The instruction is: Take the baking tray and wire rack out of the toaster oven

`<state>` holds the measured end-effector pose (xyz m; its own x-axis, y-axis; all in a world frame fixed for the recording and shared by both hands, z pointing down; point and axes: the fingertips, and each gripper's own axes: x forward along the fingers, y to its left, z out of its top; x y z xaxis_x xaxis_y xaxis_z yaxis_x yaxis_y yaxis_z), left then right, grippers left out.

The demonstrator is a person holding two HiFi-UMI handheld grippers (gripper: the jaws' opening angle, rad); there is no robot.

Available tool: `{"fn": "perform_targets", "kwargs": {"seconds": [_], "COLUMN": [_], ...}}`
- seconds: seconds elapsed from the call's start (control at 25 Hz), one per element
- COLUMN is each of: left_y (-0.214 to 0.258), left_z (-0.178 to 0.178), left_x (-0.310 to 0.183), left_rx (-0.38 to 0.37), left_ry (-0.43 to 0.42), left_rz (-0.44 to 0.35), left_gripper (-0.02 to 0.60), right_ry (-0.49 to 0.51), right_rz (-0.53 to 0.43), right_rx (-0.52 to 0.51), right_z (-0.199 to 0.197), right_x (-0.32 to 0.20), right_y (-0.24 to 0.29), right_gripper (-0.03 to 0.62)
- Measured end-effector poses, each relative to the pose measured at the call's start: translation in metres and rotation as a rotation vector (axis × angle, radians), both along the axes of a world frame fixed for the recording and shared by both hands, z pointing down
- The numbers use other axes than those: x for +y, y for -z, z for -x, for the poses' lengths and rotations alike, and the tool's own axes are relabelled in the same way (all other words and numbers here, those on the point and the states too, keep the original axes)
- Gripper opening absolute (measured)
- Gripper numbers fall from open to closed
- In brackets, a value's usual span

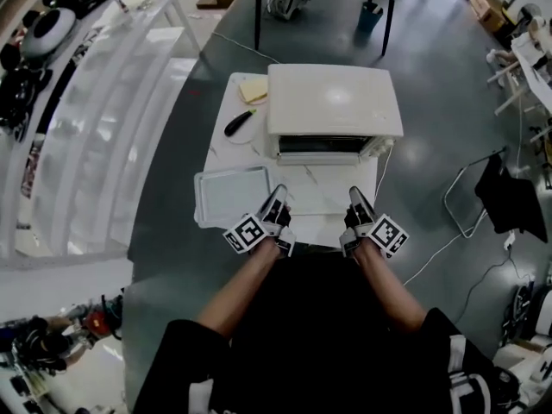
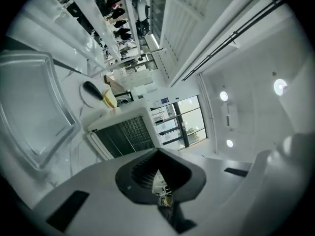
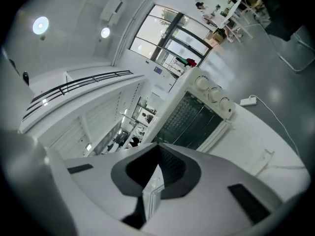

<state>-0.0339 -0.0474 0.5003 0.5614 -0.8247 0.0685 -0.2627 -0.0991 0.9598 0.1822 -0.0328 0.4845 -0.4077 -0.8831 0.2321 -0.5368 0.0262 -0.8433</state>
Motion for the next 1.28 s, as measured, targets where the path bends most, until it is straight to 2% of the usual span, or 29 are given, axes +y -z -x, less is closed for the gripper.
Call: {"fn": "perform_targets", "kwargs": {"seconds": [0.08,0.12,0.2,0.28,0.36,0.44,0.52,0.56,0.64,0.68,0.76,0.8,0.92,1.0,1.28], "left_y": [0.008,0.007,0.0,-0.002,-0.014,-0.024,-0.031,-0.031,-0.025,-0.028,-0.049,-0.058,-0.081,-0.093,-0.117], "left_z": [-0.029,-0.039,-0.055,-0.068,-0.07,-0.072,-0.072,-0.073,-0.076,-0.074,-0.069,-0.069,-0.069,-0.065,-0.068], "left_x": [-0.006,-0.007,-0.01,-0.017,-0.02,-0.021,-0.024,-0.028,-0.041,-0.046,-0.054,-0.059,-0.078,-0.092,-0.137], "left_rx": [0.122,0.129,0.084,0.072,-0.034,-0.089,-0.087,-0.067,0.013,0.012,-0.034,-0.023,0.049,0.06,0.084], "left_ry": [-0.001,-0.006,-0.019,-0.021,-0.016,0.001,0.029,0.045,0.08,0.096,0.12,0.126,0.148,0.185,0.237], "left_rz": [-0.006,-0.001,0.019,0.016,0.027,0.052,0.08,0.078,0.03,0.018,0.059,0.082,0.127,0.143,0.149], "left_gripper": [0.02,0.02,0.02,0.02,0.02,0.02,0.02,0.02,0.021,0.044,0.204,0.234,0.259,0.28,0.282], "right_ry": [-0.021,-0.032,-0.061,-0.076,-0.078,-0.085,-0.075,-0.055,-0.035,-0.041,-0.055,-0.08,-0.147,-0.165,-0.196], "right_rz": [0.0,0.01,0.048,0.059,0.049,0.061,0.052,0.018,-0.012,-0.002,-0.012,0.012,0.083,0.097,0.118], "right_rx": [-0.02,-0.026,-0.038,-0.054,-0.069,-0.093,-0.123,-0.137,-0.155,-0.155,-0.164,-0.174,-0.204,-0.239,-0.283], "right_z": [-0.021,-0.031,-0.05,-0.065,-0.077,-0.084,-0.083,-0.08,-0.073,-0.073,-0.074,-0.076,-0.08,-0.078,-0.071], "right_x": [0.001,0.003,0.006,0.003,-0.001,-0.002,-0.008,-0.014,-0.025,-0.029,-0.04,-0.045,-0.061,-0.078,-0.131], "right_y": [-0.002,-0.003,-0.008,-0.013,-0.017,-0.023,-0.025,-0.023,-0.023,-0.027,-0.034,-0.043,-0.072,-0.087,-0.12], "right_gripper": [0.023,0.023,0.023,0.023,0.023,0.023,0.023,0.023,0.025,0.027,0.134,0.174,0.223,0.244,0.245]}}
